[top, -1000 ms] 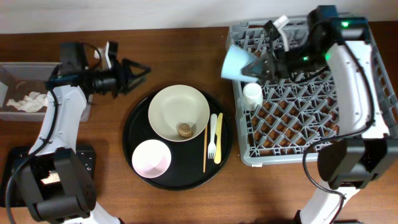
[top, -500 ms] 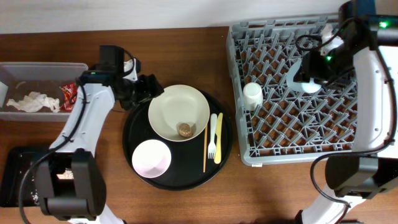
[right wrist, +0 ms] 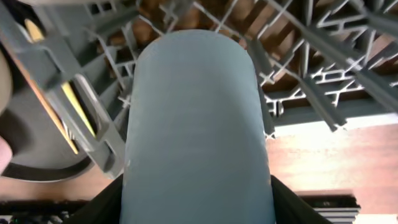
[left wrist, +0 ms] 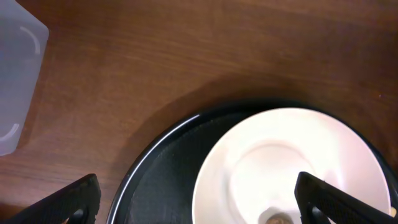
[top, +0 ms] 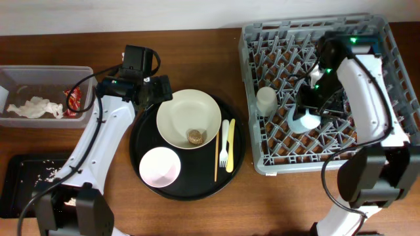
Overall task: Sort waste into correct bins and load items into the dishwasher rack
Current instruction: 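Carry the blue cup with the right gripper into the rack, then set the blue cup upside down in the rack and release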
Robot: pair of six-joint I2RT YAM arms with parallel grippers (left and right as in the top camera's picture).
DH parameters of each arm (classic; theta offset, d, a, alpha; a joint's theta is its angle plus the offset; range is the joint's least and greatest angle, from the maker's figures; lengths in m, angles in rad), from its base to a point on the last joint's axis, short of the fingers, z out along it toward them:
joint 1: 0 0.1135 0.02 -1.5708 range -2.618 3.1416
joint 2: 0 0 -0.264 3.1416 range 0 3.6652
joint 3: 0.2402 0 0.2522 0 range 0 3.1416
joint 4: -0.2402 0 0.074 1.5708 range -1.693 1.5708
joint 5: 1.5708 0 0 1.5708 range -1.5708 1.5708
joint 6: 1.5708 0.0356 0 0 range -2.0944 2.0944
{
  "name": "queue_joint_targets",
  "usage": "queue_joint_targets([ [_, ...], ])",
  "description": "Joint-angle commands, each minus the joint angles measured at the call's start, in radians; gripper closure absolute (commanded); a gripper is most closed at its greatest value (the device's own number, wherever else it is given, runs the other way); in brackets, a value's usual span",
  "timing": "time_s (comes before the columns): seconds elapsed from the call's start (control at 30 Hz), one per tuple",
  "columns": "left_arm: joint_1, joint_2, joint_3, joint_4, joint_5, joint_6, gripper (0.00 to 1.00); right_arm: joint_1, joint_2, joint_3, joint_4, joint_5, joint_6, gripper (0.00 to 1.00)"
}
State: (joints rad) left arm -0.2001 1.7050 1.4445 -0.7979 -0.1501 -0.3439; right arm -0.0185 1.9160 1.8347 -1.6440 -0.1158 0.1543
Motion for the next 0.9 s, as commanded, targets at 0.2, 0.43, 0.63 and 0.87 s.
queue_joint_targets([
  [0.2, 0.001, -0.017, 0.011, 0.0, -0.015, -0.002, 0.01, 0.006, -0.011, -0.126, 0.118, 0.02, 0.005, 0.61],
  [0.43, 0.0, -0.017, 0.011, 0.0, -0.015, -0.002, 0.01, 0.006, -0.011, -0.2, 0.202, 0.023, 0.004, 0.35],
  [0.63, 0.0, -0.017, 0.011, 0.0, -0.015, -0.002, 0.01, 0.006, -0.011, -0.2, 0.178, 0.023, 0.005, 0.39],
  [0.87, 0.0, -0.017, 0.011, 0.0, -0.015, -0.002, 0.01, 0.006, -0.011, -0.2, 0.133, 0.023, 0.005, 0.45],
])
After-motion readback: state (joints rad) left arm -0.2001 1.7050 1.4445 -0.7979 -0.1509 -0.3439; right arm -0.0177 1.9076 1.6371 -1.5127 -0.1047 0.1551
